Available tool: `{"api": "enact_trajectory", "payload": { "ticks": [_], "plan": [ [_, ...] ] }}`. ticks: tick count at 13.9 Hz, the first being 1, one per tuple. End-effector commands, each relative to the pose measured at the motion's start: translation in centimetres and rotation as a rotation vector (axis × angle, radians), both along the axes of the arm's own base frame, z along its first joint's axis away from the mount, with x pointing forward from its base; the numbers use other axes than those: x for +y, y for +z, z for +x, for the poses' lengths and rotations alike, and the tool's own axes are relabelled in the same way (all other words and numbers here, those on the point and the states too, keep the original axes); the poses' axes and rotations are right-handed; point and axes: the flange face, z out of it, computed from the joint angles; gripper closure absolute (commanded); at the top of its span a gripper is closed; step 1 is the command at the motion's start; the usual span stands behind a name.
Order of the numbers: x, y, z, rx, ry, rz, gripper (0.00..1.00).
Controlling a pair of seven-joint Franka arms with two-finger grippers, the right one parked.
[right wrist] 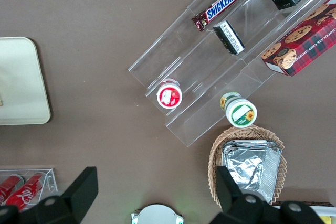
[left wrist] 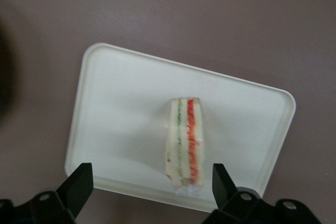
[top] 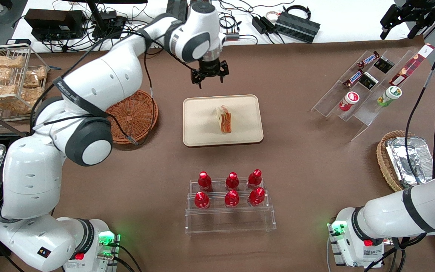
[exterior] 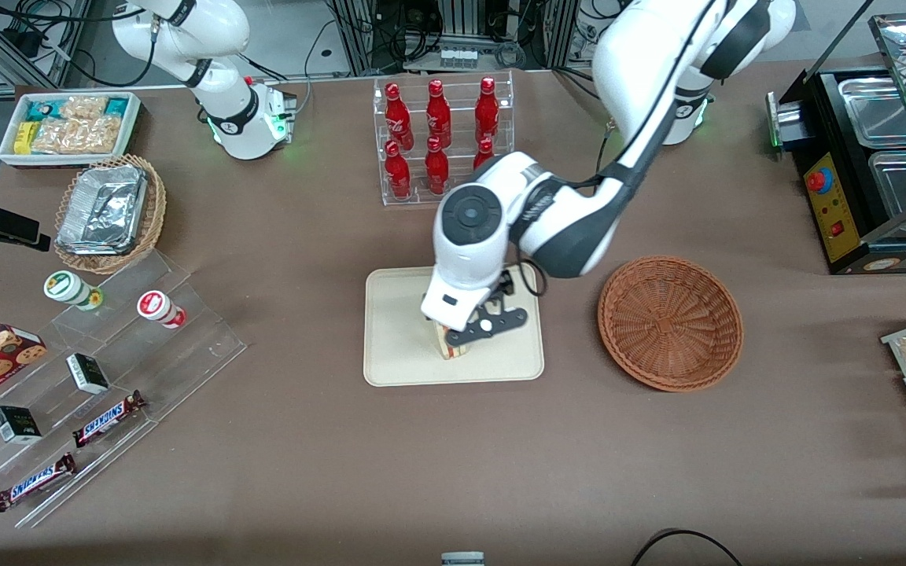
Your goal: Place sandwich from basket to tray
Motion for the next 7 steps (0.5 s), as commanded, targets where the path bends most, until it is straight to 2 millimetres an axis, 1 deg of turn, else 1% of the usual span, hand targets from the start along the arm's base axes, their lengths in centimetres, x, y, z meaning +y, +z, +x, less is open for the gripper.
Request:
{"api": "enact_trajectory", "payload": {
  "ticks": [1,3,4,5,7],
  "plan": [
    [5.2,2.2,1.4,0.033,-0.023,0.08,0.0],
    [9.5,2.8,3.0,0.052,-0.056,0.102,0.0],
    [11.2,3.2,3.0,0.061,-0.1,0.104,0.0],
    [14.0,3.5,3.4,0.067,-0.127,0.108,0.0],
    [17.8,4.5,3.4,0.082,-0.18,0.11,0.0]
  ]
}}
